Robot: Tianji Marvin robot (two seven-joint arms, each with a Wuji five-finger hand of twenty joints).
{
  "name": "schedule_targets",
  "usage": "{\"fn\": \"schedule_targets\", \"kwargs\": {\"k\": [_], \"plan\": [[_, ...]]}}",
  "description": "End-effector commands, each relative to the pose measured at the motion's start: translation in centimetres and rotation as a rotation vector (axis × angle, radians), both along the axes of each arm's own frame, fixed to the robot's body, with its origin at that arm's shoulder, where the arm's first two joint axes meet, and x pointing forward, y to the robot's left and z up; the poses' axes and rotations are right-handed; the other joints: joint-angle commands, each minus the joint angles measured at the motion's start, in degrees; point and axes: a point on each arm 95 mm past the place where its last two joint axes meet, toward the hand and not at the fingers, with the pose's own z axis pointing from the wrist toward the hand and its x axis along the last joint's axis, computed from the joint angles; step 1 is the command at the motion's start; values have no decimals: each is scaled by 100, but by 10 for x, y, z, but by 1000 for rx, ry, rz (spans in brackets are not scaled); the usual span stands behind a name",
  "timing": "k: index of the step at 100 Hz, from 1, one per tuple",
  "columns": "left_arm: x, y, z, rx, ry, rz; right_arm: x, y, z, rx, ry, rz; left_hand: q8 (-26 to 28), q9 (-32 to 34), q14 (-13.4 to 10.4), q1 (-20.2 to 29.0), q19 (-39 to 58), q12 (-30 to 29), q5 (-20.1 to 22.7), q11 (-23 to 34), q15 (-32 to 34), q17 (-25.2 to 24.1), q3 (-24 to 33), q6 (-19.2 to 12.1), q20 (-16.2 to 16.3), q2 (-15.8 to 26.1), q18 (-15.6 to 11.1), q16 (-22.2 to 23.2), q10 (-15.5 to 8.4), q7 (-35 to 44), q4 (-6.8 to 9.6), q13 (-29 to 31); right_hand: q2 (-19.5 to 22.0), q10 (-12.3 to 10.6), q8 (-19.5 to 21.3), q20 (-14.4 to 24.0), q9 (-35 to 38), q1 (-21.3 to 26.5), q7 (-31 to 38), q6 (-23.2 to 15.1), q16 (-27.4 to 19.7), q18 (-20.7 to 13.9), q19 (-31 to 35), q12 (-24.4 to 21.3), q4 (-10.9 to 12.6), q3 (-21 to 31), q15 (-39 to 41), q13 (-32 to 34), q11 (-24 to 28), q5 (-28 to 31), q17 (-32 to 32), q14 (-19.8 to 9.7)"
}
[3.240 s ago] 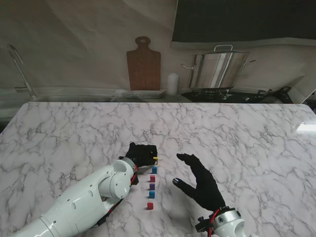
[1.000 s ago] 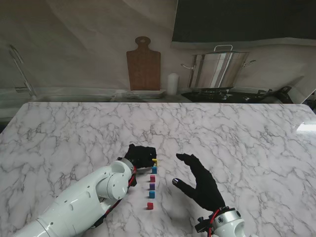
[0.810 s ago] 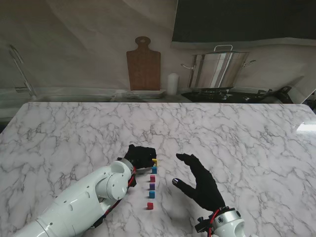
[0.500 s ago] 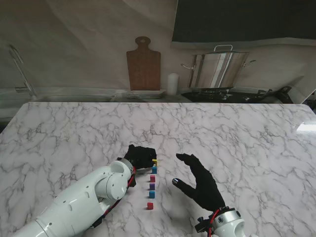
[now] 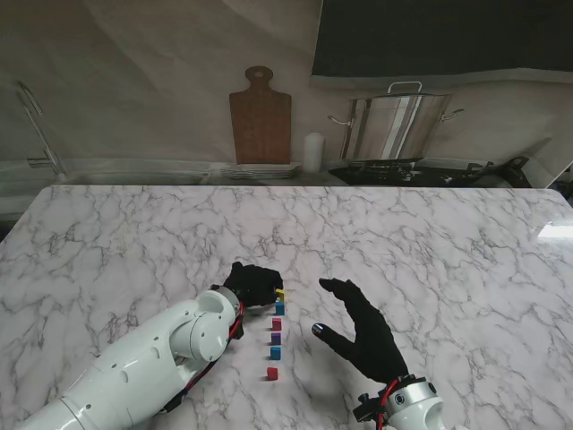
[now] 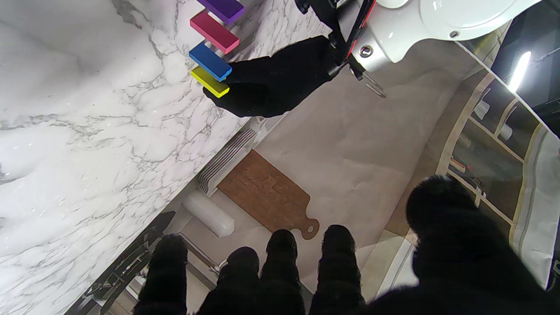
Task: Arrange dominoes in a row
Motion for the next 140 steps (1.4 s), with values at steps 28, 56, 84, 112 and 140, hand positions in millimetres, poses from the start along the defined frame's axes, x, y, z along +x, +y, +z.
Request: {"fn": "schedule_targets", "kwargs": {"k": [28, 56, 84, 112, 140], "plan": [[-2, 6, -1, 19, 24, -20, -2, 1, 0, -1, 2, 4, -267, -612, 141, -515, -309, -732, 29, 241, -120, -120, 647, 58, 161, -48, 34, -26, 117, -606, 191, -289, 36, -22, -76, -76, -102, 27, 86, -69, 18, -148, 82, -28, -89, 18, -37, 93, 104, -63, -27, -59], [-5, 17, 3, 66, 24, -42, -2, 1, 0, 0, 1, 1, -641, -1342, 180, -611, -761, -1018, -311, -229, -556, -151, 678, 19, 130, -72, 13, -280, 288, -1307, 175, -577, 32, -19, -76, -77, -103, 27, 88, -69, 18, -146, 81, -28, -89, 29, -37, 93, 103, -63, -29, -61], [-17, 49, 20, 112, 5, -26, -1, 2, -1, -6, 3, 6, -893, -1908, 240, -669, -1890, -1596, -574, -881, -1587, -205, 250, 90, -137, 235, 64, -1183, 465, -1917, 190, -754, 38, -26, -76, -79, -101, 30, 91, -75, 19, -146, 80, -24, -90, 39, -36, 98, 111, -63, -30, -65], [-56, 71, 46, 35, -55, 63, 1, 4, -5, -32, 6, 12, -958, -2416, 290, -255, -2914, -1807, -997, -1312, -2080, -142, -2075, 627, -637, 1683, 122, -1463, 729, -2540, 449, -1153, 100, -39, -76, -79, -97, 97, 101, -85, 19, -139, 78, -12, -78, 70, -36, 99, 137, -45, -35, -75], [-106, 81, 60, -113, -111, 164, 6, 1, -6, -76, 0, 17, -1077, -3053, 260, -361, -3296, -2003, -1579, -1835, -2393, -70, -2504, 884, -1443, 2124, 164, -1585, 922, -3008, 483, -1542, 106, -39, -83, -78, -99, 64, 91, -89, 19, -113, 73, -13, -70, 66, -36, 93, 135, -64, -48, -72]]}}
